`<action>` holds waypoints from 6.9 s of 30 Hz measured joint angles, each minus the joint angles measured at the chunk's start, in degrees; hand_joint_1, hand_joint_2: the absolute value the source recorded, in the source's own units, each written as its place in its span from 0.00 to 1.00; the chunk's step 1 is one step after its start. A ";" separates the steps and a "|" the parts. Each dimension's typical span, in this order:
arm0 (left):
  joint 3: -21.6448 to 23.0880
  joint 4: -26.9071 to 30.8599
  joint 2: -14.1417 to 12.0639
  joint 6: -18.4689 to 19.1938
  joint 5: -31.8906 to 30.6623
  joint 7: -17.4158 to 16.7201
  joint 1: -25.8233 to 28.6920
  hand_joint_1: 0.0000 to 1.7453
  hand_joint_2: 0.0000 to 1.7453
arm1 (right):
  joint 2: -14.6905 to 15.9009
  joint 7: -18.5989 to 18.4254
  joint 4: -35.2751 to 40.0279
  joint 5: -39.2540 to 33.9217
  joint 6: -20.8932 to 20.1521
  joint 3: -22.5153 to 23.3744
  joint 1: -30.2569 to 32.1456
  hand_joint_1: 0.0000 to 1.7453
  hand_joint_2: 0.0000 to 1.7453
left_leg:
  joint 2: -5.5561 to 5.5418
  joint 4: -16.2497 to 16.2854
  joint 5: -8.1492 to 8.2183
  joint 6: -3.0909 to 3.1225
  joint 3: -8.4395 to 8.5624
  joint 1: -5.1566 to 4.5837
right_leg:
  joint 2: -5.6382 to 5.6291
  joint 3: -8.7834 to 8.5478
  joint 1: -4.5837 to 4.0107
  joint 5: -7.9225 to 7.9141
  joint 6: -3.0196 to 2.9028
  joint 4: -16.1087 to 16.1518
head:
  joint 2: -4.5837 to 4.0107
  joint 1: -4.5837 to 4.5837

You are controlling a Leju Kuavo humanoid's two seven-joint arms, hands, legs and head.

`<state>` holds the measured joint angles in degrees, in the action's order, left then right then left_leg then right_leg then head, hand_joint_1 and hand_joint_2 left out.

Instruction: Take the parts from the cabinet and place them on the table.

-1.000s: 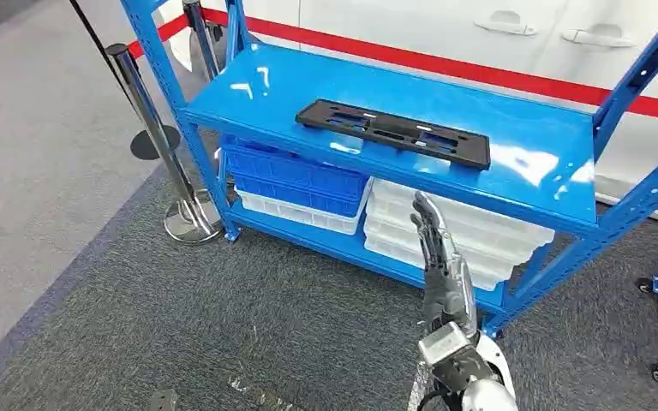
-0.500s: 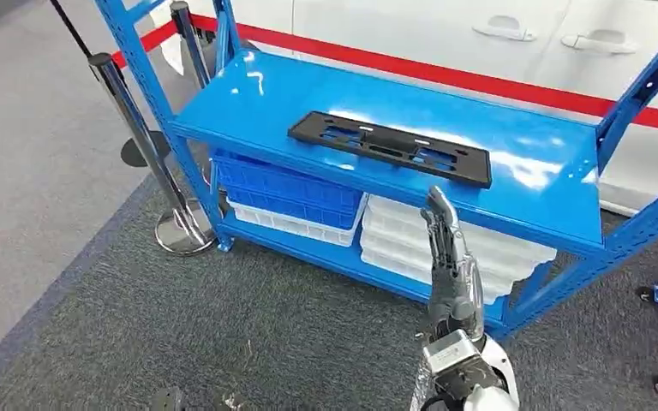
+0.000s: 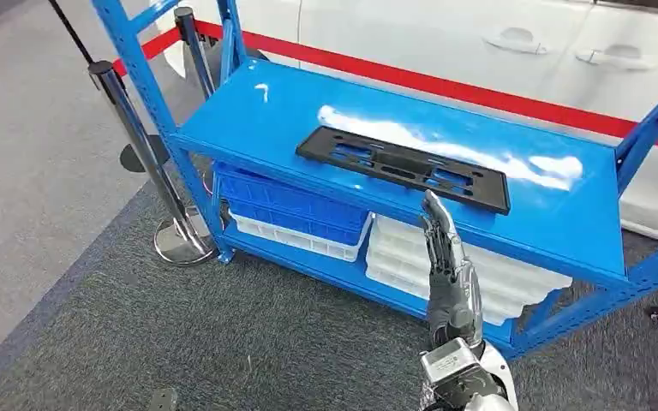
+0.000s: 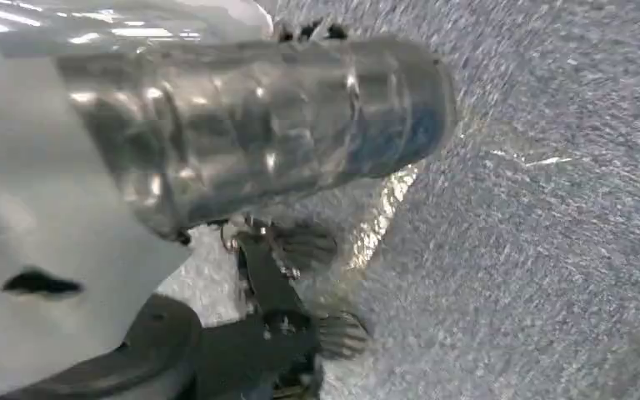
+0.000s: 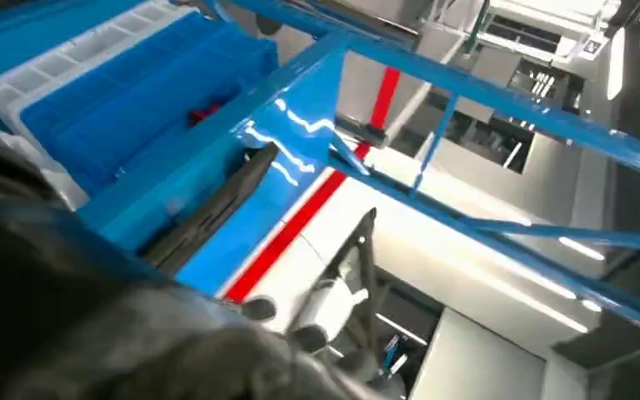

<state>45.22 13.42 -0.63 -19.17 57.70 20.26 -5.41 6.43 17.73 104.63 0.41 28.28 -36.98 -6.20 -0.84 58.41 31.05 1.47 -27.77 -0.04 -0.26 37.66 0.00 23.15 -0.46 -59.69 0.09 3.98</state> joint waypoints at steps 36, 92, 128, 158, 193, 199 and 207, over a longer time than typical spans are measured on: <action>0.00 -0.07 0.09 -3.32 2.71 3.00 -0.24 0.00 0.00 | -1.81 4.22 -3.45 -9.23 -0.85 -0.02 -4.02 0.00 0.00 | 1.35 8.21 2.44 -2.02 -7.45 0.57 | 0.08 -3.89 0.89 2.40 -0.87 1.37 | 0.00 0.20; 0.00 -0.07 1.53 -4.31 3.23 2.41 -0.32 0.00 0.00 | -1.18 4.94 -4.70 -12.81 -3.52 0.00 -4.29 0.00 0.00 | 0.76 -0.32 -1.46 -1.40 -2.45 0.84 | 0.08 -1.97 1.32 2.43 1.33 -0.55 | 0.00 -0.06; 4.90 -0.07 2.12 -2.21 -3.24 -5.73 -4.77 0.00 0.00 | -12.42 -9.82 -33.58 1.54 -12.52 -14.08 -31.66 0.00 1.00 | 0.60 6.39 -1.08 -2.27 -9.44 0.81 | 0.09 -2.57 1.40 2.46 -0.78 0.14 | 0.00 0.76; 5.99 0.07 3.45 -0.44 -4.31 -7.93 -8.34 0.00 0.00 | -25.11 -22.05 -74.38 26.90 -12.15 -27.06 -42.73 0.00 1.00 | 0.61 2.81 -3.33 -1.72 -8.26 0.32 | -0.04 -2.18 0.67 2.18 -1.02 0.31 | 0.00 0.76; 5.99 0.07 4.24 -1.14 -4.77 -8.44 -8.27 0.00 0.00 | -25.16 -39.87 -81.16 43.58 -17.14 -28.63 -45.19 0.91 1.00 | 0.64 17.53 2.29 -2.91 -15.24 0.85 | -0.15 -2.16 0.83 1.77 -1.19 0.50 | 0.00 0.72; 5.99 0.07 4.11 -1.20 -4.74 -8.41 -8.42 0.00 0.00 | -25.20 -40.30 -81.31 43.58 -18.14 -28.63 -45.86 0.98 1.00 | 0.48 -0.10 -5.27 -1.71 -6.38 0.39 | -0.44 -2.28 0.56 1.78 -0.35 0.44 | 0.00 0.64; 5.99 0.07 3.98 -1.73 -4.77 -8.26 -8.28 0.00 0.00 | -25.16 -39.65 -81.74 43.21 -18.86 -28.63 -45.67 1.00 1.00 | 1.07 -0.95 -5.91 0.25 -6.02 0.73 | -0.27 4.40 0.56 9.68 1.16 -14.39 | 0.00 0.20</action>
<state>51.21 13.49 3.34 -20.89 52.94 12.00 -13.69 -18.73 -21.92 22.89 43.63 9.42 -65.61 -51.88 0.23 57.46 25.14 1.72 -33.79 0.69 -0.53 42.06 0.55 32.83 0.70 -74.08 0.09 4.18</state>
